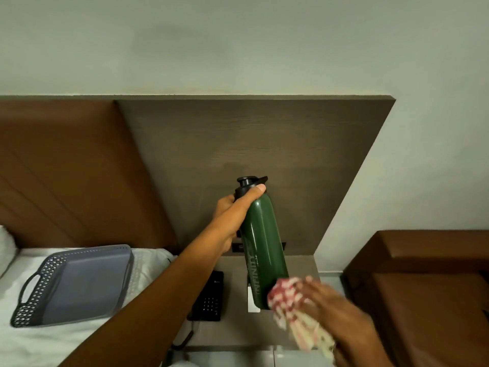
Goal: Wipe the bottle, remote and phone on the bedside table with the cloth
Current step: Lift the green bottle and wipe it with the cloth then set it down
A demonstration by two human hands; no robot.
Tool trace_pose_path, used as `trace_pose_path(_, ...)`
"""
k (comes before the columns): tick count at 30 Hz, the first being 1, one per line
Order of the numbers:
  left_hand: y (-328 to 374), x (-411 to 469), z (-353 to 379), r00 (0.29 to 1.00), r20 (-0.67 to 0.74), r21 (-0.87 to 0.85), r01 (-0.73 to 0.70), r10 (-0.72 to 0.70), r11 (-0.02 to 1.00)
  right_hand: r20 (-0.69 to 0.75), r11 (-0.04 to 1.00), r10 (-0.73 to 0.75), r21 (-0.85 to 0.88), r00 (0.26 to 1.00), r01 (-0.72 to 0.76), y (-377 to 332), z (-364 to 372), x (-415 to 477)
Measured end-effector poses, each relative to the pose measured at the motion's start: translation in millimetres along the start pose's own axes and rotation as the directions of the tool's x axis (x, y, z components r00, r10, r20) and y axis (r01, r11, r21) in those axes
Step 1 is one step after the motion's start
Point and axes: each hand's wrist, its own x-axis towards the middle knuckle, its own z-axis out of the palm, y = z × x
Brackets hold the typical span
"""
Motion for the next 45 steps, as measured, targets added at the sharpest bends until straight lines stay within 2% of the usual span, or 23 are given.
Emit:
trace_pose_path(2, 0, -2, 1, 0.998, 0.068, -0.01, -0.004, 0.005, 1.0, -0.17, 0.928, 0.239, 0.33, 0.956, -0.173, 12, -22, 22)
trace_pose_path(5, -3, -9, 10, 0.979, 0.201, -0.112, 0.041, -0.018, 0.993, -0.196, 0.742, 0.446, 0.626, 0.873, -0.238, 14, -35, 72)
trace_pose_path(8, -3, -13, 16, 0.944, 0.316, -0.368, 0.024, 0.1, 0.93, -0.047, 0.361, 0.598, 0.907, 0.8, -0.217, -2, -31, 100)
trace_pose_path(10, -4, -11, 15, 0.914, 0.353, -0.504, 0.005, 0.2, 0.864, 0.012, 0.246, 0.627, 0.946, 0.779, -0.212, -18, -23, 89)
trace_pose_path(13, -6, -8, 2, 0.882, 0.368, -0.591, -0.023, 0.295, 0.806, 0.111, 0.15, 0.62, 0.955, 0.777, -0.256, -36, -10, 47)
trace_pose_path(14, -6, -7, -3, 0.869, 0.382, -0.596, -0.03, 0.315, 0.803, 0.21, 0.085, 0.607, 0.942, 0.767, -0.325, -36, -7, 34)
trace_pose_path(16, -4, -6, -10, 0.839, 0.421, -0.591, -0.034, 0.344, 0.806, 0.477, -0.107, 0.529, 0.858, 0.702, -0.503, -36, -7, 13)
trace_pose_path(17, -3, -5, -11, 0.831, 0.434, -0.582, -0.036, 0.347, 0.812, 0.515, -0.113, 0.501, 0.836, 0.695, -0.537, -37, -9, 3)
trace_pose_path(18, -3, -4, -12, 0.831, 0.44, -0.571, -0.034, 0.341, 0.82, 0.458, -0.067, 0.547, 0.858, 0.7, -0.509, -38, -14, 0)
trace_pose_path(20, -5, -5, -8, 0.847, 0.433, -0.545, -0.025, 0.307, 0.838, 0.202, 0.143, 0.687, 0.904, 0.698, -0.403, -31, -24, 5)
trace_pose_path(21, -6, -7, -4, 0.858, 0.43, -0.521, -0.018, 0.281, 0.853, 0.11, 0.216, 0.716, 0.904, 0.69, -0.369, -26, -28, 10)
trace_pose_path(22, -7, -9, 1, 0.875, 0.421, -0.479, -0.01, 0.24, 0.878, 0.036, 0.278, 0.701, 0.906, 0.712, -0.32, -15, -32, 24)
trace_pose_path(23, -7, -11, 7, 0.897, 0.401, -0.418, 0.001, 0.183, 0.908, -0.028, 0.388, 0.665, 0.867, 0.746, -0.313, -7, -33, 34)
trace_pose_path(24, -6, -14, 13, 0.922, 0.369, -0.344, 0.015, 0.12, 0.939, -0.095, 0.55, 0.591, 0.774, 0.801, -0.314, 4, -35, 49)
trace_pose_path(25, -4, -16, 18, 0.941, 0.331, -0.27, 0.029, 0.064, 0.963, -0.143, 0.741, 0.465, 0.603, 0.873, -0.296, 11, -37, 62)
trace_pose_path(26, -1, -18, 23, 0.955, 0.296, -0.205, 0.042, 0.021, 0.978, -0.138, 0.882, 0.323, 0.402, 0.936, -0.245, 15, -35, 72)
trace_pose_path(27, 2, -19, 26, 0.963, 0.27, -0.158, 0.056, -0.012, 0.986, -0.108, 0.957, 0.208, 0.227, 0.972, -0.179, 17, -32, 78)
trace_pose_path(28, 4, -19, 28, 0.97, 0.24, -0.131, 0.076, -0.043, 0.988, -0.07, 0.985, 0.125, 0.125, 0.99, -0.116, 18, -27, 81)
trace_pose_path(31, 7, -16, 28, 0.991, 0.097, -0.092, 0.1, -0.091, 0.991, 0.051, 0.998, -0.022, 0.053, 0.998, 0.019, 8, -13, 73)
trace_pose_path(35, 8, -9, 19, 0.998, -0.031, -0.006, 0.047, -0.047, 0.999, 0.247, 0.981, -0.183, -0.019, 0.952, 0.194, -27, 20, 21)
trace_pose_path(38, 8, -4, 13, 0.991, -0.132, 0.054, 0.004, 0.003, 0.999, 0.176, 0.987, -0.154, -0.024, 0.972, 0.16, -23, 19, 2)
trace_pose_path(42, -3, -2, 20, 0.987, -0.156, 0.133, -0.014, 0.034, 0.991, 0.001, 0.998, 0.02, 0.065, 1.0, -0.02, 6, 1, 25)
trace_pose_path(45, -13, 0, 36, 0.984, -0.174, 0.2, -0.003, 0.038, 0.98, 0.029, 1.0, 0.03, -0.006, 0.999, -0.03, 20, 0, 61)
